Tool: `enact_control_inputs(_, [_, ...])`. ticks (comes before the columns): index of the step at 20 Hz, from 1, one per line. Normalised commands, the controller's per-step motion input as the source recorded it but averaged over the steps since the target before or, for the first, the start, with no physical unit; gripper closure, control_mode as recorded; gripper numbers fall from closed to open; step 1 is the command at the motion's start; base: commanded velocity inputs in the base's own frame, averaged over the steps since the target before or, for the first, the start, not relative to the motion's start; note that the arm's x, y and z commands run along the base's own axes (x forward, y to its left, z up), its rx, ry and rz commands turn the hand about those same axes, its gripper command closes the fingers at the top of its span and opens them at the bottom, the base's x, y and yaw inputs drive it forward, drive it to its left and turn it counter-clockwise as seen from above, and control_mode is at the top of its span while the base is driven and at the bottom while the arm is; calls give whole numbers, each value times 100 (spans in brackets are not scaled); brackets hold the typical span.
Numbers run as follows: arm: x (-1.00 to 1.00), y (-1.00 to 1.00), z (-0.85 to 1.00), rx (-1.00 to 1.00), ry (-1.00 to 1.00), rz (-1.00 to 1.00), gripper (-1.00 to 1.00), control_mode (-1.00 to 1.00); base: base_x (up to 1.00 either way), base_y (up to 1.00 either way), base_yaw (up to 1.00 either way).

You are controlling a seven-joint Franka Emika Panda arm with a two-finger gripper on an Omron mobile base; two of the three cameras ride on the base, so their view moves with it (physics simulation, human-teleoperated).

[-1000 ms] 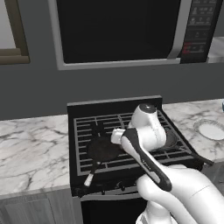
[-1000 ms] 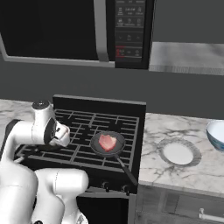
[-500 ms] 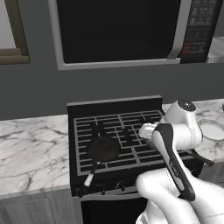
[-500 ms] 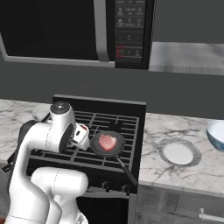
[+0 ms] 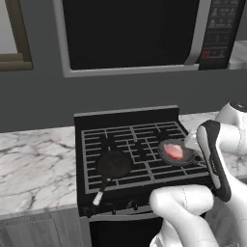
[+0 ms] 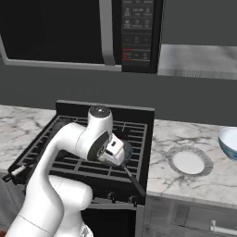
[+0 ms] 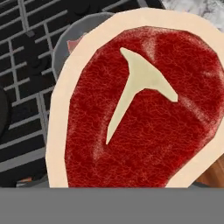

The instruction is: Place one of the steaks on the plate and the other in the bowl. Then place the bowl in the fridge.

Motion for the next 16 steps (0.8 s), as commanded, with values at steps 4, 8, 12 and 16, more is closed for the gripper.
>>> enact_control_inputs(4, [0,-94,0,-5,2,-7,100,-100,0,0,0])
enact_control_inputs(8, [0,-87,-8,-6,0,-3,100,-100,0,0,0])
enact_control_inputs(12, [4,-82,-14,-2,0,-1,100,-100,0,0,0])
enact_control_inputs(16, [21,-84,-8,0,1,-1,100,-100,0,0,0])
